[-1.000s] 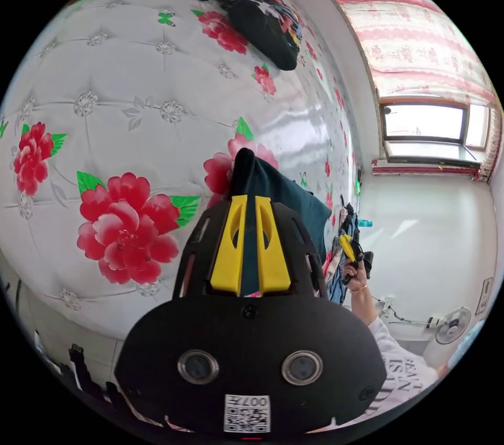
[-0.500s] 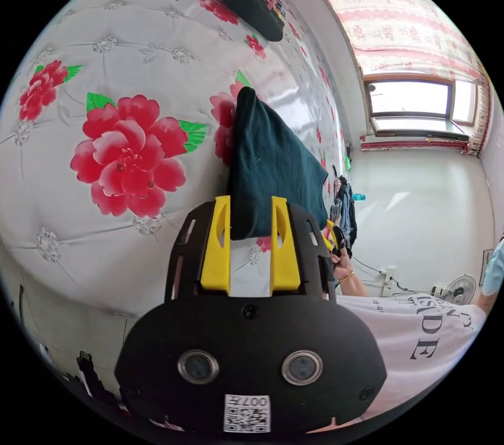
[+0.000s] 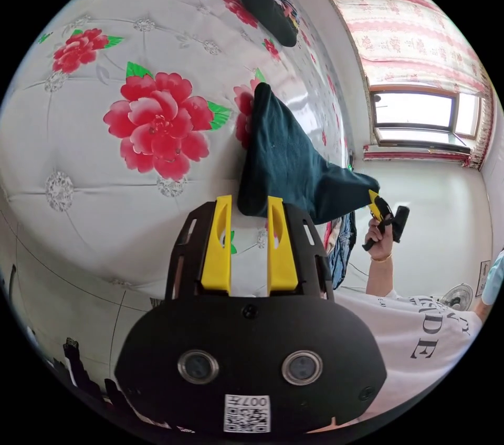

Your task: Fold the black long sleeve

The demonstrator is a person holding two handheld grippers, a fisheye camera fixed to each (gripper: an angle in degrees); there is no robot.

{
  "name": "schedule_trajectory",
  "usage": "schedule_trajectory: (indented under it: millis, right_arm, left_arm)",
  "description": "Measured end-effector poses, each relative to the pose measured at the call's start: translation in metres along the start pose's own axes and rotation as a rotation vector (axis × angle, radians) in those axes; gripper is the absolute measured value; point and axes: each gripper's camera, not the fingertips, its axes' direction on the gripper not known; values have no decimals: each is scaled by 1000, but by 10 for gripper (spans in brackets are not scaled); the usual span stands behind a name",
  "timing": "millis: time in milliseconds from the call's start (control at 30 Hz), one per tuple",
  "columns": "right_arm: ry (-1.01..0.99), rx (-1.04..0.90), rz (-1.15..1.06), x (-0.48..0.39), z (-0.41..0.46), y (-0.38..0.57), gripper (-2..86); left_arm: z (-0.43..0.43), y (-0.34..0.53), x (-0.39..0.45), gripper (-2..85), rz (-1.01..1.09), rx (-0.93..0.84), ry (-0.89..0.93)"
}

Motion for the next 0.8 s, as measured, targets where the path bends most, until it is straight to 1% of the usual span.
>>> schedule_trajectory:
  millis: [33,67,133,167,200,300,400,433,467,533,600,700,800]
  right_arm:
    - [8,-26,-64,-16,7,-7,86]
    - [9,-70,-173,-47,23,-15,87]
    - [-24,-134,-313,-84,54,-18,87]
    - [-57,-179,-364,-99,80,-15,87]
    - [-81,-204,-368,-103,95,-14,88]
    - [-214,-322,-223,-89,173,-1,91]
    - [-320,-344,-99,-67,190,8,95]
    - [-360,-311,-55,-54,183,11,97]
    - [-358,-267,-24,-39,170,13,100]
    - [-304,-188,28,-11,146,17,106]
    - [-263,-130,137,26,124,22,114]
    - [-329,-25,406,98,100,40,128]
    - [-394,-9,510,124,107,50,133]
  left_arm:
    - [-4,3,-2,95,-2,10,8]
    - [-6,4,-3,94,-2,15,12]
    - [-15,10,-7,93,-5,47,29]
    - [-17,11,-9,92,-7,54,32]
    - [-21,14,-12,92,-12,66,40]
    - [-28,21,-24,93,-37,90,57]
    - [-30,23,-31,97,-41,87,88]
    - [-30,22,-31,102,-25,77,90]
    - [-29,22,-31,105,-16,71,89]
    - [-25,15,-31,123,22,44,91]
    - [-20,7,-30,143,52,20,110]
    - [-4,-12,-23,197,110,-69,162]
    - [11,-31,-11,218,187,-152,186]
